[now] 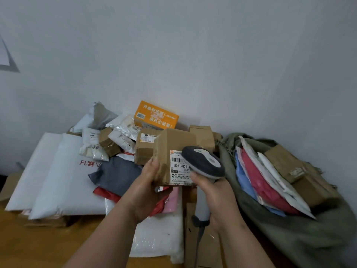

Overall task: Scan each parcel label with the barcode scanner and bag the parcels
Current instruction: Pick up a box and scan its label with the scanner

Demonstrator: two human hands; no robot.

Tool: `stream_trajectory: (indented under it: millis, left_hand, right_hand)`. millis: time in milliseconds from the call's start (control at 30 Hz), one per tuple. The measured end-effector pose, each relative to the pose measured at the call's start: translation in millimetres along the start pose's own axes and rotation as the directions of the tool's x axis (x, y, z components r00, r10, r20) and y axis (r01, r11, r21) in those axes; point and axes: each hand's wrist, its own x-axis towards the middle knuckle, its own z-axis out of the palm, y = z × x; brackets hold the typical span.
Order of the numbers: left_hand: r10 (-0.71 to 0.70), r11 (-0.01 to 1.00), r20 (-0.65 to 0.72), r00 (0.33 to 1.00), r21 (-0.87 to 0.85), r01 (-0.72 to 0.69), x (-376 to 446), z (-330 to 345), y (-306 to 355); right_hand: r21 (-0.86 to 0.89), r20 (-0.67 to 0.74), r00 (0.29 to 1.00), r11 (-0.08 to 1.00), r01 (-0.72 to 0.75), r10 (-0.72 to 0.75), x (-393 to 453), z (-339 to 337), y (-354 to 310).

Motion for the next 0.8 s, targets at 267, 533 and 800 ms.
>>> stream_trajectory:
  millis: [267,533,800]
  left_hand:
    - [0.055,0.997,0.001,0.998,-0.053,-0.055,1,-19,9]
    - [0.105,0.993,-0.152,0.983,-0.035,-0.111,2,-46,10]
    - [0.103,0.991,-0.167,0.981,-0.064,-0.115,4,-54,15]
  right_hand:
    - [-0.004,-0.029,1.0,1.0,-0.002,0.002,-12,7,-4]
    - [-0.156,0.026,1.0,0.988,0.017,-0.013,-22,31,4]
    - [-0.185,0.051,0.999,0.983,-0.003,0.013,-23,41,1]
